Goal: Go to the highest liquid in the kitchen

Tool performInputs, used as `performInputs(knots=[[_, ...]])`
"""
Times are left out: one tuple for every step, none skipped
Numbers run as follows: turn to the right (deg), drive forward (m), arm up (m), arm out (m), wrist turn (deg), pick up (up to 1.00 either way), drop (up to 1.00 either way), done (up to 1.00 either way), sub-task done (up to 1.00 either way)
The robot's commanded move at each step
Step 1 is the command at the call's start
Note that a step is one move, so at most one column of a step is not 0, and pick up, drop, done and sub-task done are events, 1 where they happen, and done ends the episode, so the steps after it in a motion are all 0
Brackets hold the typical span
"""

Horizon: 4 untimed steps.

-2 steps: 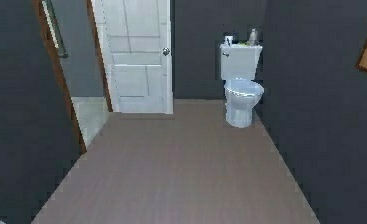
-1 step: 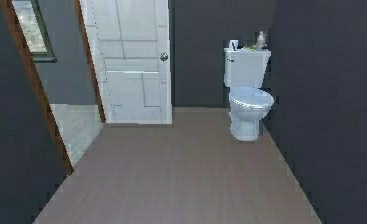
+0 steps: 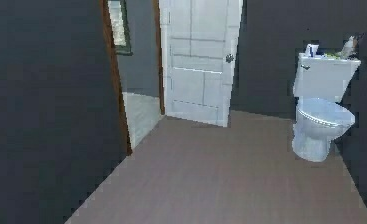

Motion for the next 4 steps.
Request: performInputs(knots=[[0.0, 1.0, 0.0, 0.0, 0.0, 0.0, 0.0, 0.0, 0.0], [0.0, 0.7, 0.0, 0.0, 0.0, 0.0, 0.0, 0.0, 0.0], [-39.0, 0.0, 0.0, 0.0, 0.0, 0.0, 0.0, 0.0, 0.0], [0.0, 0.45, 0.0, 0.0, 0.0, 0.0, 0.0, 0.0, 0.0]])
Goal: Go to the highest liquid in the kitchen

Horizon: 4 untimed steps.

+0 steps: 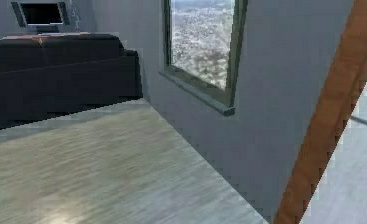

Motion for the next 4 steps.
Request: performInputs(knots=[[-45.0, 0.0, 0.0, 0.0, 0.0, 0.0, 0.0, 0.0, 0.0], [0.0, 0.65, 0.0, 0.0, 0.0, 0.0, 0.0, 0.0, 0.0], [-27.0, 0.0, 0.0, 0.0, 0.0, 0.0, 0.0, 0.0, 0.0], [0.0, 1.0, 0.0, 0.0, 0.0, 0.0, 0.0, 0.0, 0.0]])
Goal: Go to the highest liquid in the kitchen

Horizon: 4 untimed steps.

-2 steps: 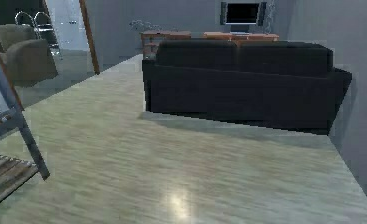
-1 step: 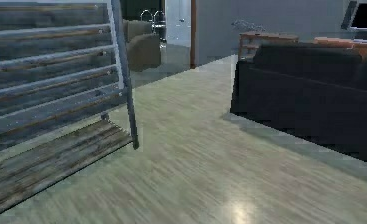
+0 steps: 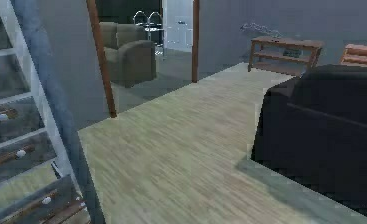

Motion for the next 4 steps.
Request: performInputs(knots=[[-3.0, 0.0, 0.0, 0.0, 0.0, 0.0, 0.0, 0.0, 0.0], [15.0, 0.0, 0.0, 0.0, 0.0, 0.0, 0.0, 0.0, 0.0], [0.0, 0.45, 0.0, 0.0, 0.0, 0.0, 0.0, 0.0, 0.0], [0.0, 0.75, 0.0, 0.0, 0.0, 0.0, 0.0, 0.0, 0.0]])
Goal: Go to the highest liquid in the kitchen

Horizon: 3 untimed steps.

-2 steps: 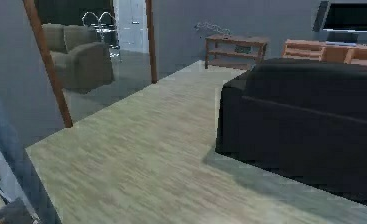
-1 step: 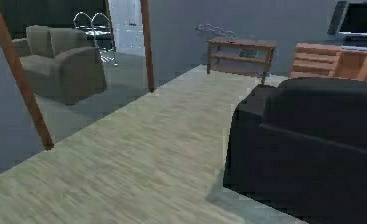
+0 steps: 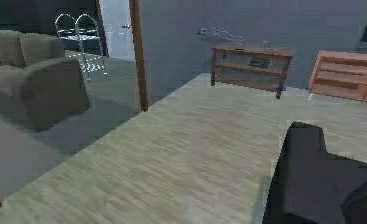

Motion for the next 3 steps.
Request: performInputs(knots=[[-45.0, 0.0, 0.0, 0.0, 0.0, 0.0, 0.0, 0.0, 0.0], [-39.0, 0.0, 0.0, 0.0, 0.0, 0.0, 0.0, 0.0, 0.0], [0.0, 0.2, 0.0, 0.0, 0.0, 0.0, 0.0, 0.0, 0.0]])
